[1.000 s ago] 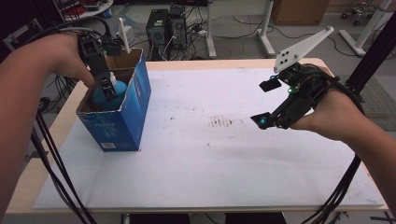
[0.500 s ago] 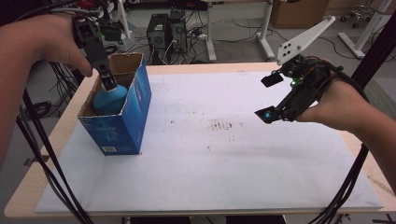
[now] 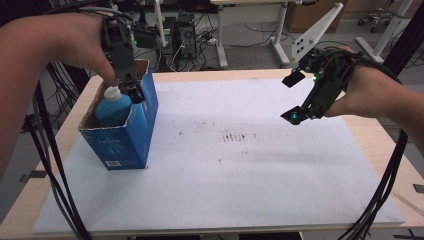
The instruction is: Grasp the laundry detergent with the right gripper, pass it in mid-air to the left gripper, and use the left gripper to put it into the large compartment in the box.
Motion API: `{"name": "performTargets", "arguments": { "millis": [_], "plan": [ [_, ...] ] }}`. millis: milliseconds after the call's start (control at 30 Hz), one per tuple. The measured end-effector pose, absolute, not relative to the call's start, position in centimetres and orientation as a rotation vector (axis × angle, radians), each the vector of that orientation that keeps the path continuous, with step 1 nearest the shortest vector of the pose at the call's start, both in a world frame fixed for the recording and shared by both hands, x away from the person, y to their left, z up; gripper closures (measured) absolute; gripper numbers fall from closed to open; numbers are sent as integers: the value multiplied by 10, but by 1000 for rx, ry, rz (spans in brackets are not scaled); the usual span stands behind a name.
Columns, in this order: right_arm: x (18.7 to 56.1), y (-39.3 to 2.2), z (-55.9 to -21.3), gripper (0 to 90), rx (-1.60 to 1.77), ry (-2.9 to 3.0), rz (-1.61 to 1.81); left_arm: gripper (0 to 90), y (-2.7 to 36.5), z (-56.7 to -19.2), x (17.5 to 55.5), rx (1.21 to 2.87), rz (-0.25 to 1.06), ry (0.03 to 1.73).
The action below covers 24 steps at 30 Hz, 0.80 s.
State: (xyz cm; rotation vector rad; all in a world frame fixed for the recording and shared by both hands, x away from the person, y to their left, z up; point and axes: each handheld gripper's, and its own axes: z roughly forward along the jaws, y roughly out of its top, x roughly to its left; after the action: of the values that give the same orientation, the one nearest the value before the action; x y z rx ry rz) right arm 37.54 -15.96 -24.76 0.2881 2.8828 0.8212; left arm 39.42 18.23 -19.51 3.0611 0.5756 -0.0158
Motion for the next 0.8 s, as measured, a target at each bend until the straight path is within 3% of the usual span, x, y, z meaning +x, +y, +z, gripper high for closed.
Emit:
{"name": "performTargets", "arguments": {
  "millis": [800],
  "plan": [
    [399, -157, -269, 6, 196, 3034, 324, 17, 135, -211, 394, 3070, -84, 333]
  ]
}}
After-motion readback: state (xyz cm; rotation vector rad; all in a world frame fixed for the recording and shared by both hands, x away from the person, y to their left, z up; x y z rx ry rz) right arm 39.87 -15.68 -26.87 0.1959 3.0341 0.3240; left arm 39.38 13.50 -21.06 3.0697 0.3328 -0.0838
